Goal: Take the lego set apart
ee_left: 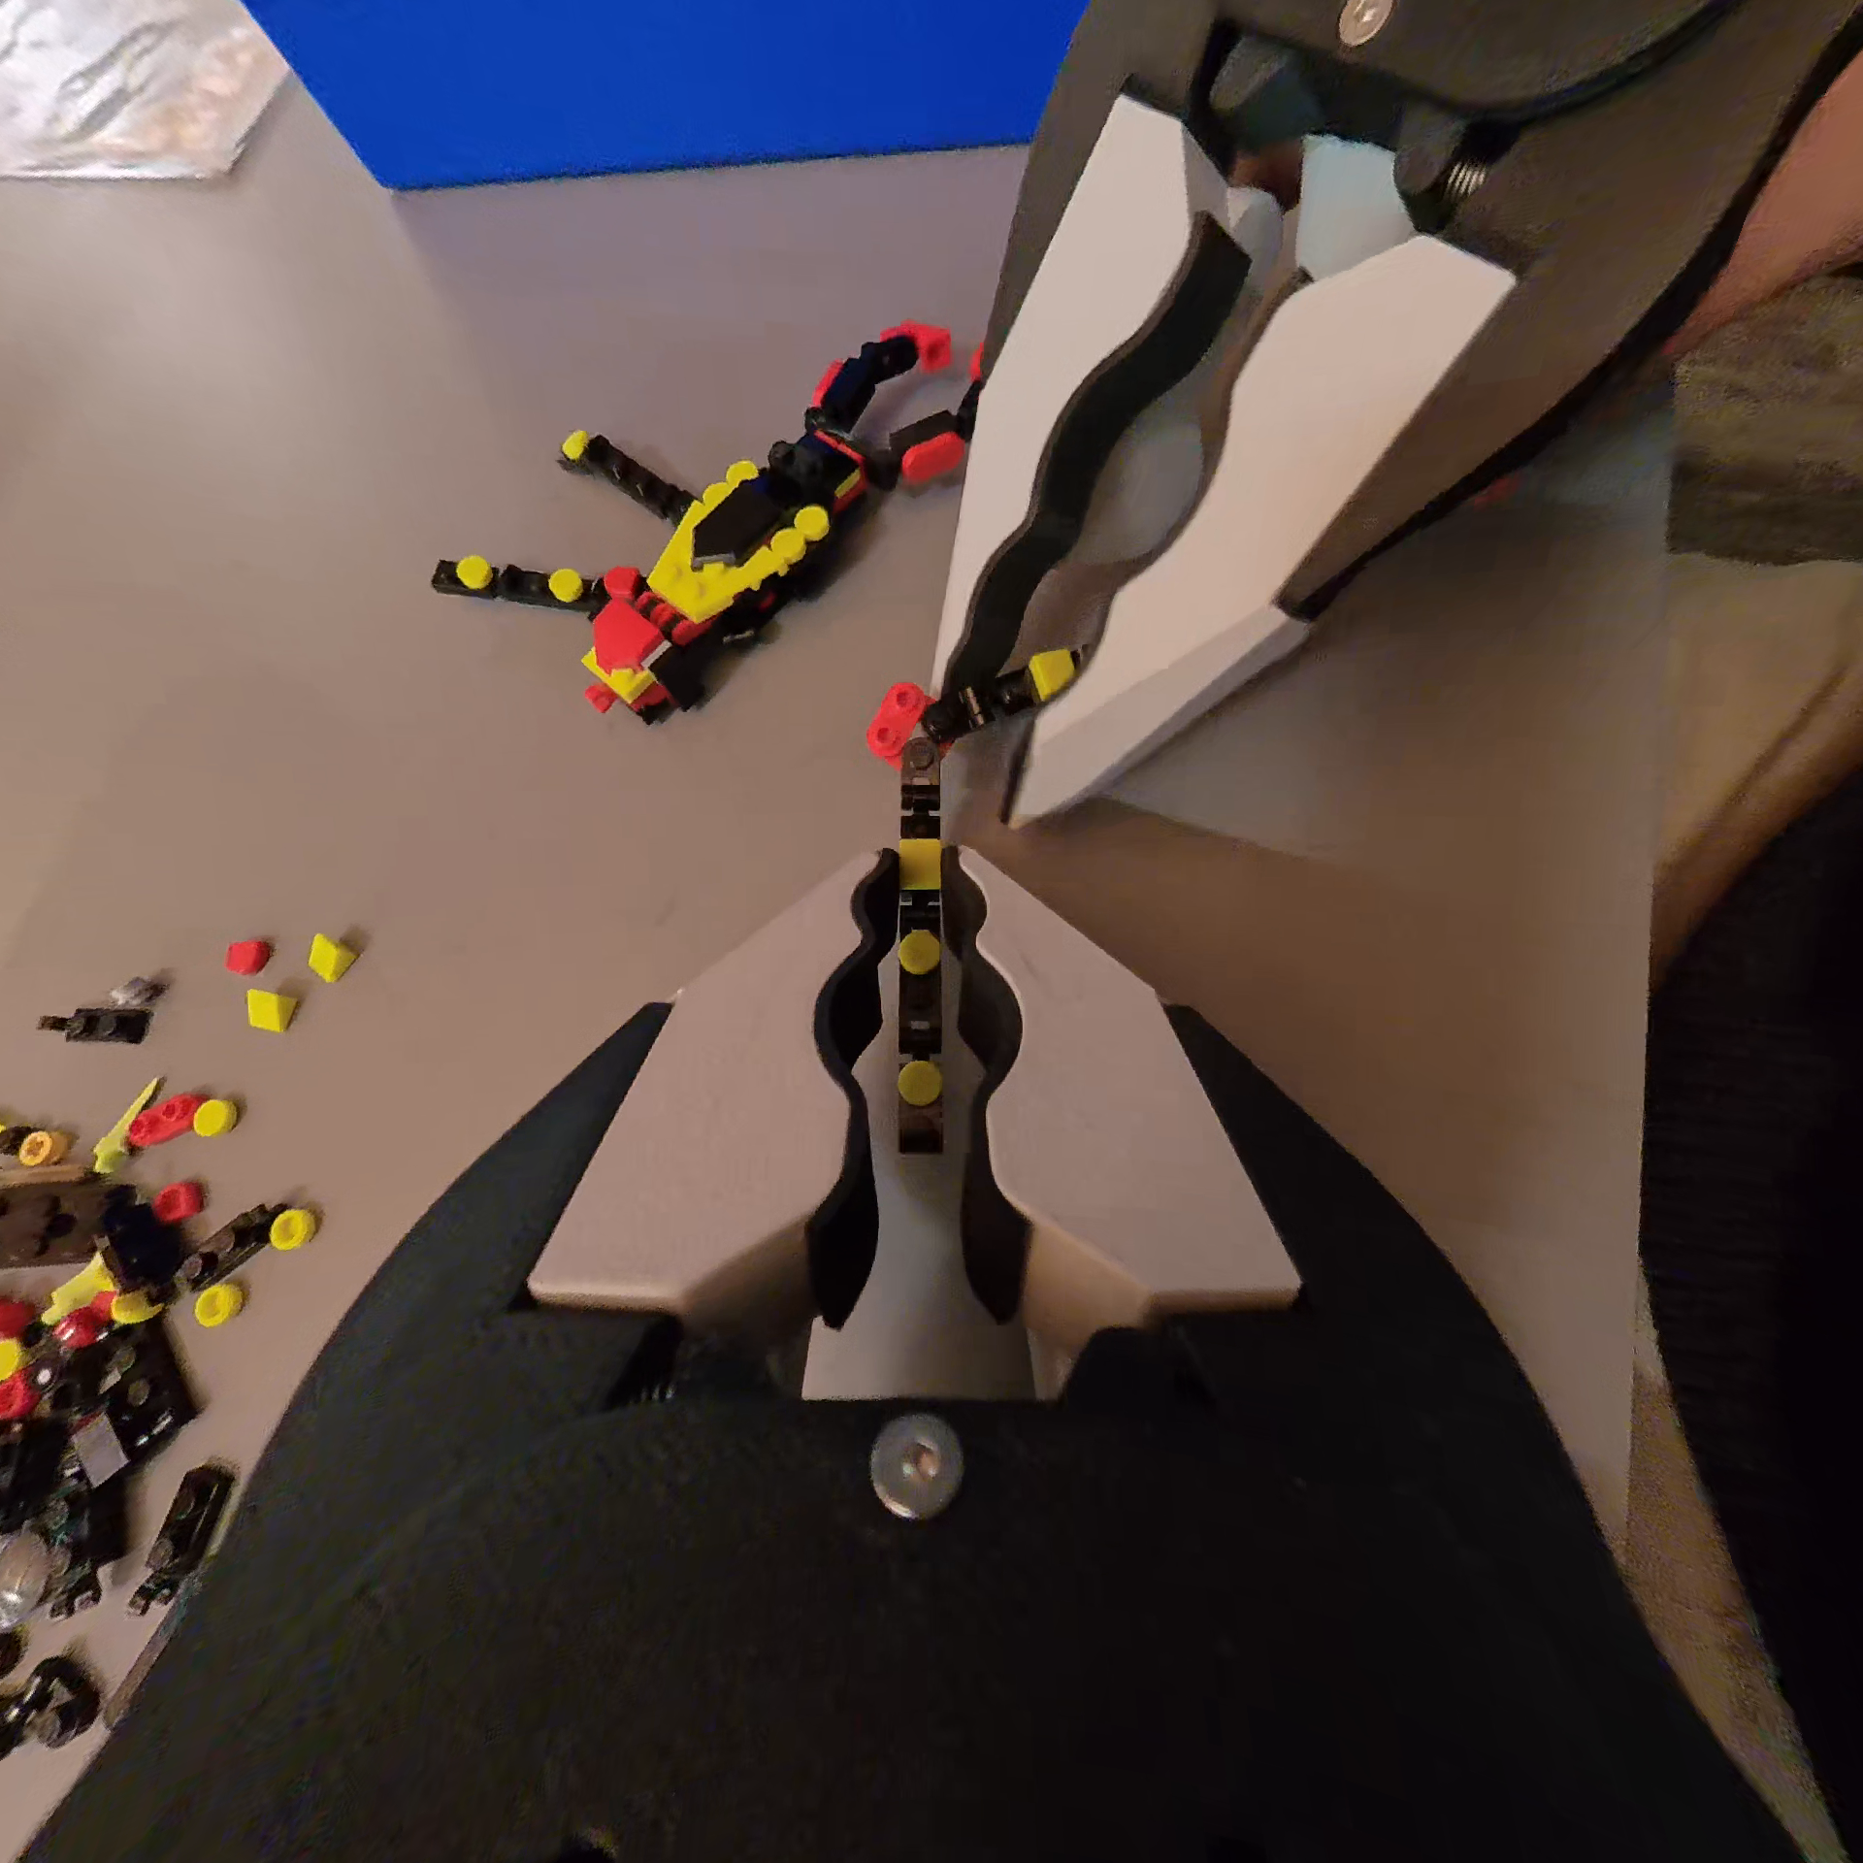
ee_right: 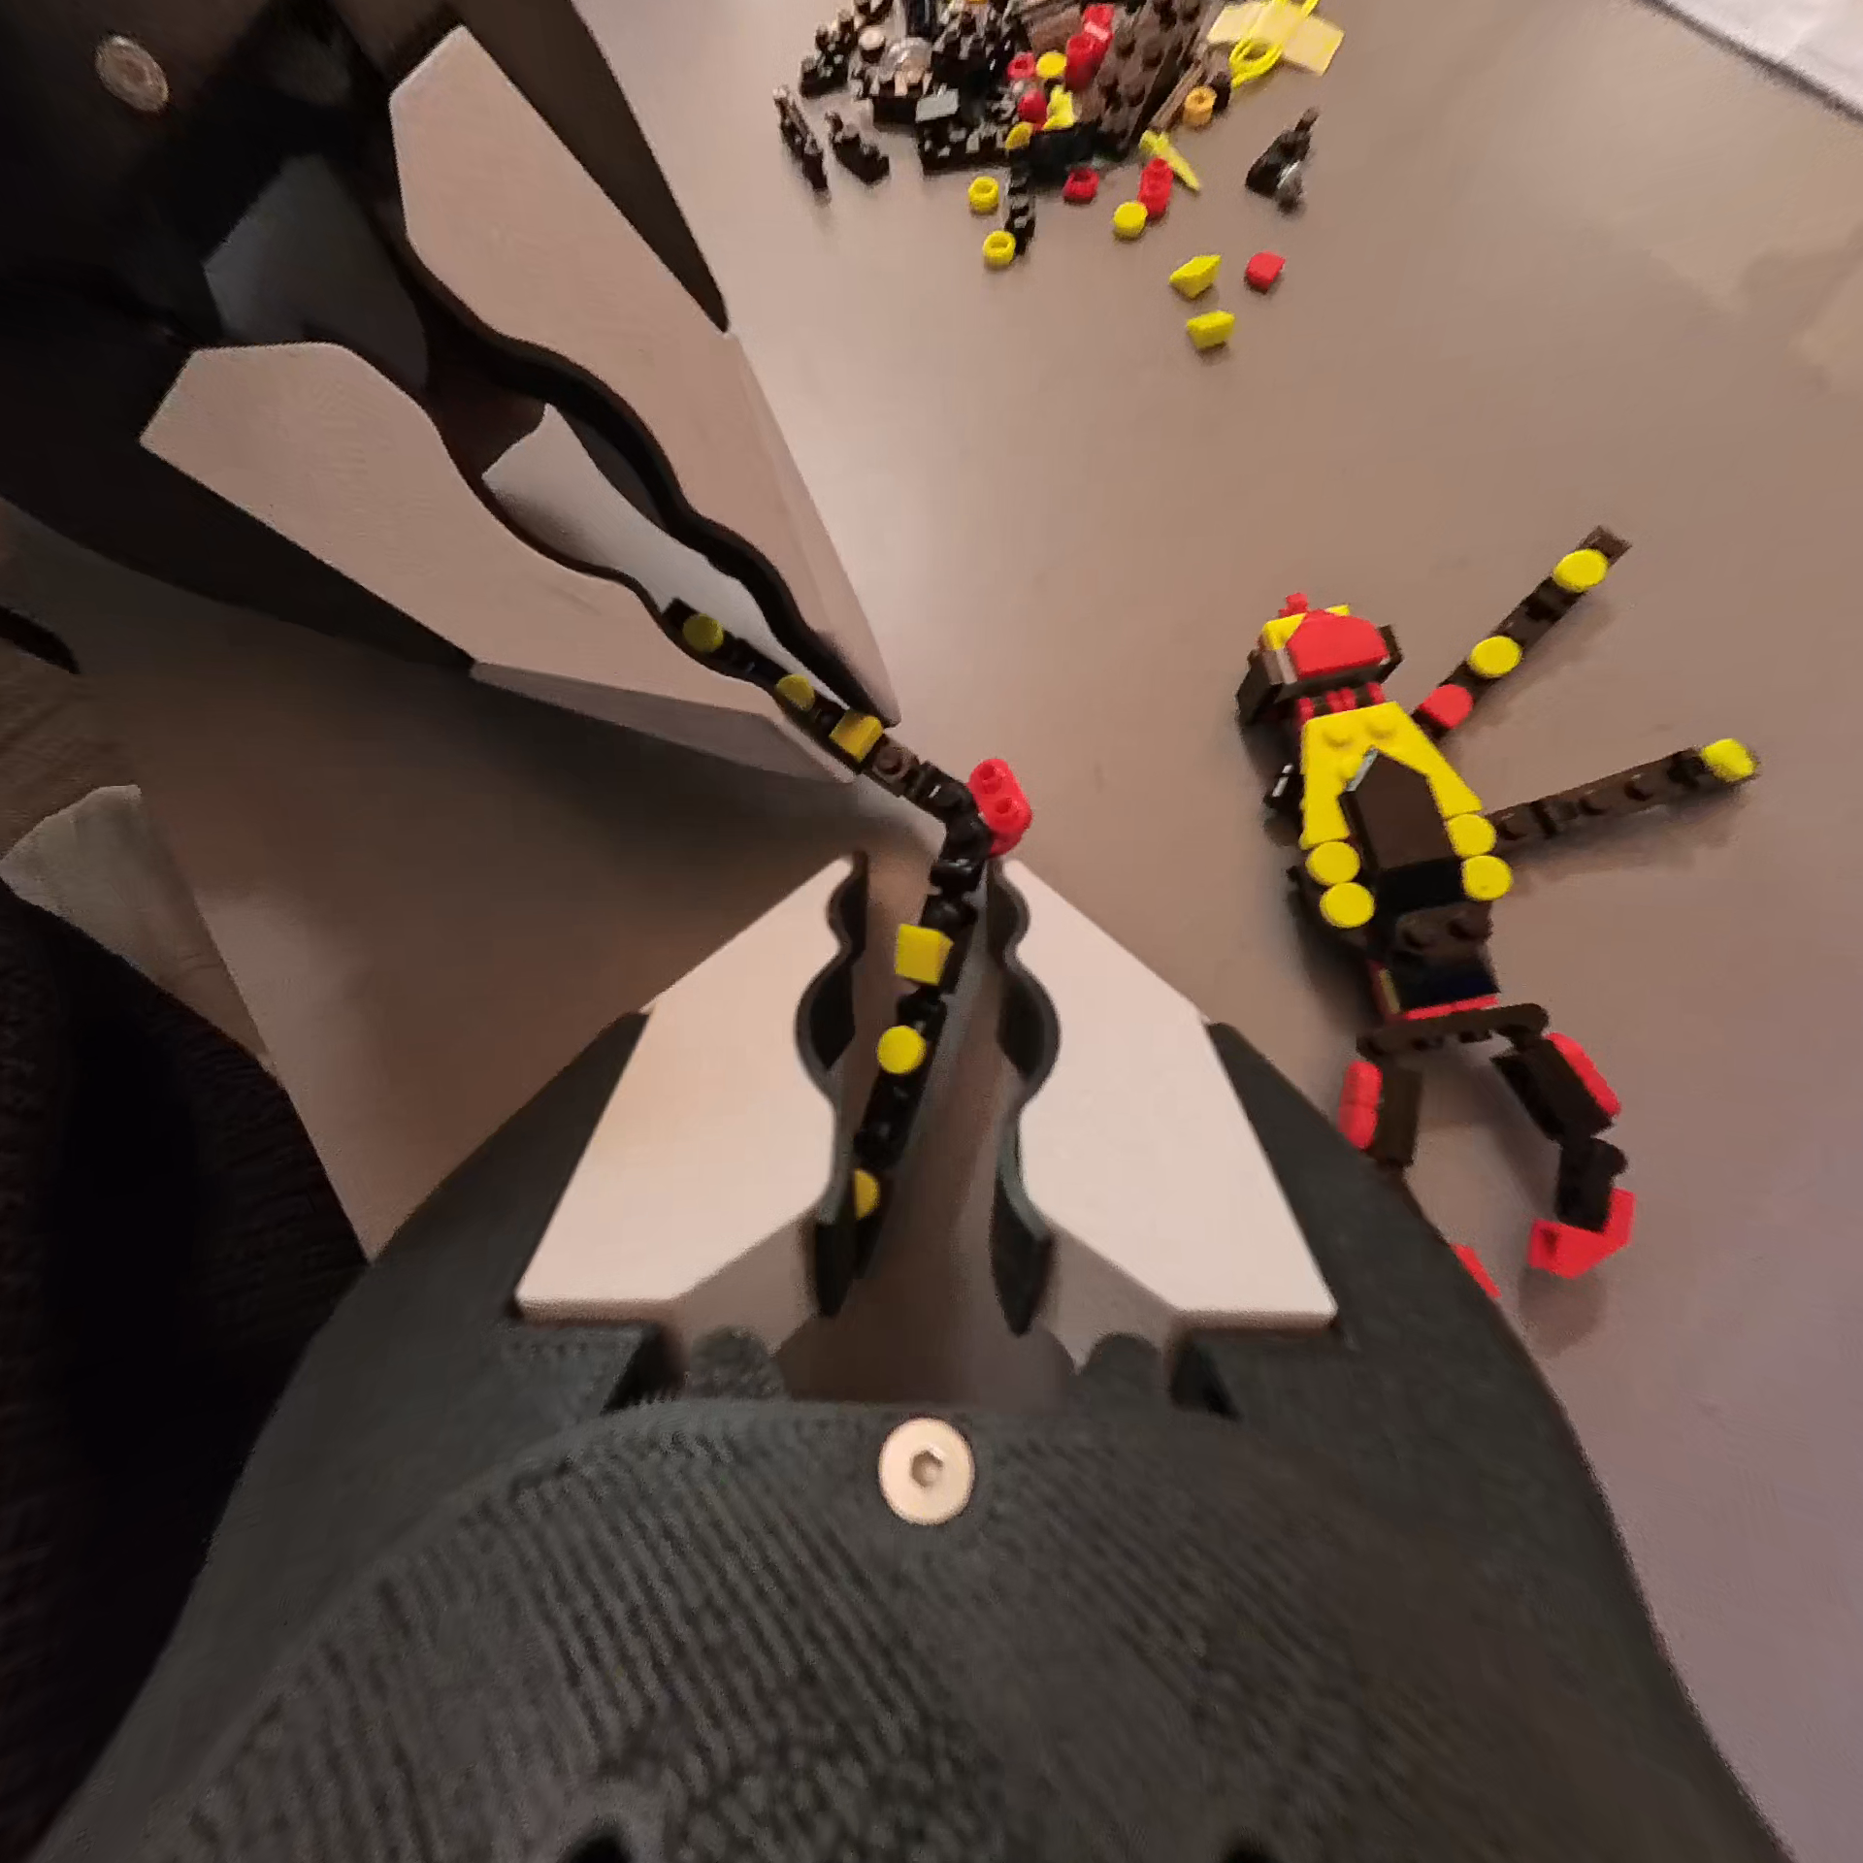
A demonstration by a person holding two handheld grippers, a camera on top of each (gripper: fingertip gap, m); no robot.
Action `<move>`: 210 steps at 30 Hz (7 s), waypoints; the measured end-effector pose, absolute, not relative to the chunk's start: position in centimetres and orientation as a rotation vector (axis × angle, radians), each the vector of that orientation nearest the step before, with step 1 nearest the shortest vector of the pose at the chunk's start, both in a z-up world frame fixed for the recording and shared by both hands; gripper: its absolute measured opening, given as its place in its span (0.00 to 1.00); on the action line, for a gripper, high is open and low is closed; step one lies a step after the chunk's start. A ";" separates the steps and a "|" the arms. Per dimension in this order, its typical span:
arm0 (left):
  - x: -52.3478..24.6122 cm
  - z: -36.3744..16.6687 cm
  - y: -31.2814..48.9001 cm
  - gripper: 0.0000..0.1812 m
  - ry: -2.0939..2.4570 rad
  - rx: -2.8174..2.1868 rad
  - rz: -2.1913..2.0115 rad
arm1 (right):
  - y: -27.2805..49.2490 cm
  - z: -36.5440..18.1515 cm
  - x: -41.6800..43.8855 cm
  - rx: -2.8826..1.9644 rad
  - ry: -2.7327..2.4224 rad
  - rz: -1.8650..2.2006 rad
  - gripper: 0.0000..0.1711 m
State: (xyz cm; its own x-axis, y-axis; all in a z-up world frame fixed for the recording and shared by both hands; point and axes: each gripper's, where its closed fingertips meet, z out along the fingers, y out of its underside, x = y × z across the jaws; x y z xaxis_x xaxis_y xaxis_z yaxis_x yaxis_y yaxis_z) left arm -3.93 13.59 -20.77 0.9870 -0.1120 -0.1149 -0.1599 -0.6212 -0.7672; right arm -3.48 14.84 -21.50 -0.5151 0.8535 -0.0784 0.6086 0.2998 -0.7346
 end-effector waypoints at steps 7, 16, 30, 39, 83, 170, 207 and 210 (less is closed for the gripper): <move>-3.5 -20.5 13.6 0.09 0.195 -2.215 0.027 | 14.9 -21.2 -3.4 -1.294 -2.258 1.046 0.06; -3.1 -21.2 13.6 0.03 0.290 -2.235 0.107 | 13.8 -21.0 -3.1 -1.212 -2.308 1.019 0.04; -2.2 -22.6 12.4 0.03 0.340 -2.366 0.040 | 15.8 -15.8 -4.4 -1.460 -2.024 1.464 0.04; -4.0 -22.2 12.6 0.02 0.176 -2.338 -0.001 | 15.9 -19.9 -2.9 -1.321 -2.264 1.147 0.04; -2.3 -17.9 14.0 0.02 0.299 -2.119 0.127 | 14.2 -16.6 -3.2 -1.691 -2.046 1.761 0.03; 2.6 -22.7 16.7 0.00 0.586 -2.352 -0.123 | 16.6 -21.8 2.2 -1.122 -2.409 1.039 0.04; 3.4 -22.7 16.8 0.00 0.534 -2.375 -0.099 | 19.3 -17.4 0.6 -1.342 -2.126 1.319 0.03; 2.7 -22.6 17.1 0.00 0.499 -2.363 -0.068 | 19.3 -15.6 0.3 -1.380 -2.023 1.515 0.03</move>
State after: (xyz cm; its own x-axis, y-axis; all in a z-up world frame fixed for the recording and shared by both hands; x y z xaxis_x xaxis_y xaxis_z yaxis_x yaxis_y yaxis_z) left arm 2.67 17.09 -22.61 0.9241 -0.3716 -0.0893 -0.3345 -0.6733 -0.6594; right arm 0.35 19.32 -15.63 -0.5142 0.7984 -0.3134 0.5253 0.0043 -0.8509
